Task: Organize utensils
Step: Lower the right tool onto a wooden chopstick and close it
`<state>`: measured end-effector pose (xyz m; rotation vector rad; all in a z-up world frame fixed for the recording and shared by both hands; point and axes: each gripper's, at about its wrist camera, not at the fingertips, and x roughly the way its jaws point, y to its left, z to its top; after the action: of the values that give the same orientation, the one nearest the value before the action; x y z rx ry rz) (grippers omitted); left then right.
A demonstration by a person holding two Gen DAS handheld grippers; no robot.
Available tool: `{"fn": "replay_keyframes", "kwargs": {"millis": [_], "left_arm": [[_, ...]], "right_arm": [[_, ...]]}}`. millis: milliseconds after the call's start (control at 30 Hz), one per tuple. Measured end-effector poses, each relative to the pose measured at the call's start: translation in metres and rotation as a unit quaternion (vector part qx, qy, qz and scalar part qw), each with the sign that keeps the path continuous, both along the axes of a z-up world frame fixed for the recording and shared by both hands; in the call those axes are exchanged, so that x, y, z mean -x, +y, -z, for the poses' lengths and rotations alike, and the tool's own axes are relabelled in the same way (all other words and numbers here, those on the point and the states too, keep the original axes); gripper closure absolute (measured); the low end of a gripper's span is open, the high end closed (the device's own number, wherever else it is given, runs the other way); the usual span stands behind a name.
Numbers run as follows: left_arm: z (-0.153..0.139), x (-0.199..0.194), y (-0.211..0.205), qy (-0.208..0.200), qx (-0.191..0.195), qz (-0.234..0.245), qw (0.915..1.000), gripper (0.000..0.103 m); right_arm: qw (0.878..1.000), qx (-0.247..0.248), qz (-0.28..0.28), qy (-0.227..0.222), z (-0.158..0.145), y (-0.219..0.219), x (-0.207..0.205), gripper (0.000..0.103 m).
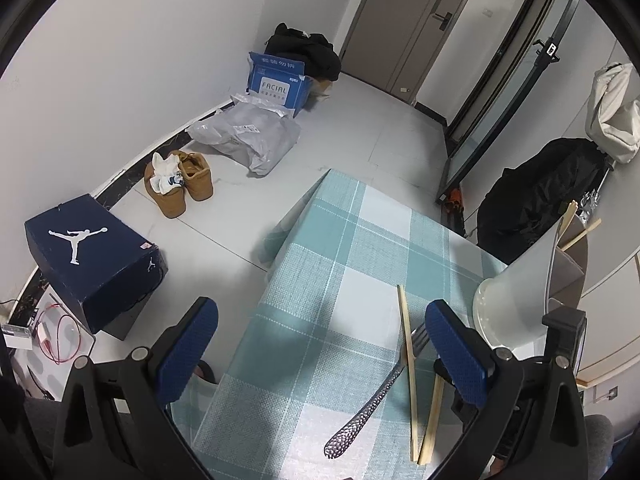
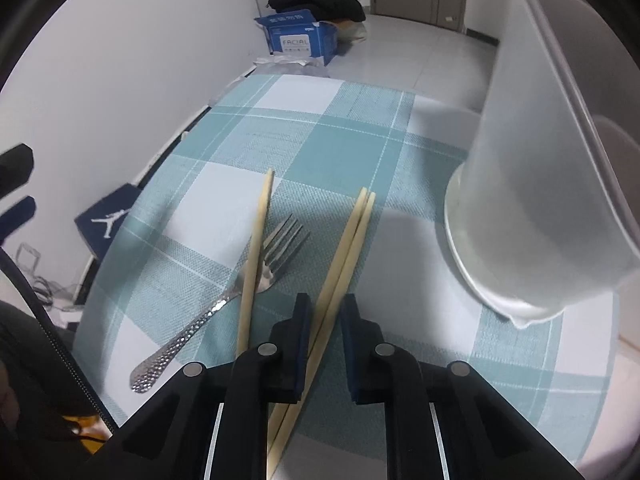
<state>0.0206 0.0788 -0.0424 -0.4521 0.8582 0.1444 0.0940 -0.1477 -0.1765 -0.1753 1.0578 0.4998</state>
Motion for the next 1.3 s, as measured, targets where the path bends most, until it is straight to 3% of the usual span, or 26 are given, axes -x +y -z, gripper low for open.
{"fn": "replay_keyframes", "kwargs": {"millis": [267,300,500,967,1133,1300], "left_arm": [[-0.003,0.001,0.001,-0.005,0.013,0.003,0.9999,0.001],[-0.003,0.001,0.001,-0.006,0.015,0.003,0.9999,0.001],[-0.003,0.003,0.004,-0.007,0.029,0.001,0.9995,0.001],[0.003,0.004,0.003,0.002,0.027,0.001,0.9996,0.001],[0.008,0.004,0.007,0.013,0.035,-0.005,0.9993,0.001],[0.007,0.005,0.010,0.014,0.039,-0.012,0.9991,0.001]], "right_arm": [[0.999,-0.014,-0.028,0.036,-0.001,-0.012,0.017,0.095],[0.999,-0.011,-0.035,0.038,-0.001,-0.013,0.021,0.102],[0.995,0.024,-0.085,0.050,-0.002,-0.019,0.051,0.099],[0.997,0.051,-0.021,0.051,-0.001,-0.003,0.030,0.096],[0.997,0.058,-0.031,0.038,-0.003,0.005,0.022,0.096],[0.994,0.073,-0.065,0.054,-0.002,-0.009,0.032,0.098]]}}
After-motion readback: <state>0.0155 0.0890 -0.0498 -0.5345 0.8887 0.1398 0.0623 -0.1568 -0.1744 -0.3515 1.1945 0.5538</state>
